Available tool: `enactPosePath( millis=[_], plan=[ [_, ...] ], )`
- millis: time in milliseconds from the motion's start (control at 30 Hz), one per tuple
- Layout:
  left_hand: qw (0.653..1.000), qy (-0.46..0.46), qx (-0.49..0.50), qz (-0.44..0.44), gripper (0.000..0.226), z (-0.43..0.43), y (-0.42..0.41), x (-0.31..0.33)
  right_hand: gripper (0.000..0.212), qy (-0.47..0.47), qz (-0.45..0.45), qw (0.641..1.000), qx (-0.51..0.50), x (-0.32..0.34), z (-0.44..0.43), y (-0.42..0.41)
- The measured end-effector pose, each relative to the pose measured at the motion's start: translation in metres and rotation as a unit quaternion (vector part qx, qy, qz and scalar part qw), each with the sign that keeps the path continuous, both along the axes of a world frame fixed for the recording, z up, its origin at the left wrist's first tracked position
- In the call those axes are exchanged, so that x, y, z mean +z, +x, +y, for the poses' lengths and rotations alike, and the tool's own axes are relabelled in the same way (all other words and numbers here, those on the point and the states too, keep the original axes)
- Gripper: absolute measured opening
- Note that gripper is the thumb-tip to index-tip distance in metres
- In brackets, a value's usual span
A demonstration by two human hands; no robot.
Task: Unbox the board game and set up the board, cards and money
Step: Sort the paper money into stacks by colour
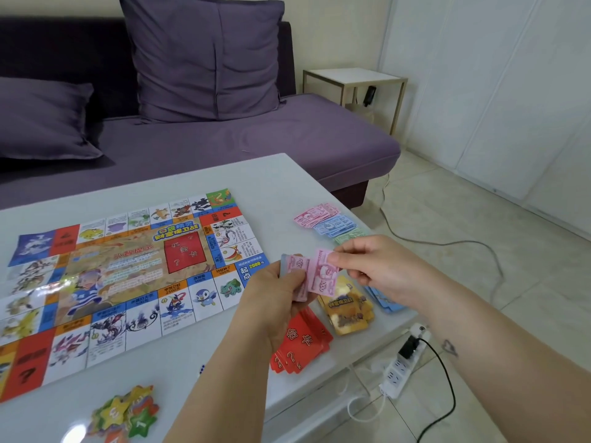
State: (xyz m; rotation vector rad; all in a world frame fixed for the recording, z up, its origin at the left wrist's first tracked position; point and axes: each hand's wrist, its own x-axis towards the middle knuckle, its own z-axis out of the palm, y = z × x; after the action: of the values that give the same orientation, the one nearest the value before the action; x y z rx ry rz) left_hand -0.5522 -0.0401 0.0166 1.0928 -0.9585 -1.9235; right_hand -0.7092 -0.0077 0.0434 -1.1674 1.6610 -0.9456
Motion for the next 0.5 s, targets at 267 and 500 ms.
enactPosePath(
  millis=[267,500],
  plan=[
    [0.997,-0.060,-0.003,-0.052,0.006,0.002,-0.002,-0.002,0.008,0.010,-0.052,0.999,-0.004,-0.007,-0.005,0.010],
    [0.998,0.019,0.060,-0.004,0.014,-0.002,-0.002,0.001,0.007,-0.004,-0.027,0.998,-0.052,-0.007,-0.008,0.006]
  ],
)
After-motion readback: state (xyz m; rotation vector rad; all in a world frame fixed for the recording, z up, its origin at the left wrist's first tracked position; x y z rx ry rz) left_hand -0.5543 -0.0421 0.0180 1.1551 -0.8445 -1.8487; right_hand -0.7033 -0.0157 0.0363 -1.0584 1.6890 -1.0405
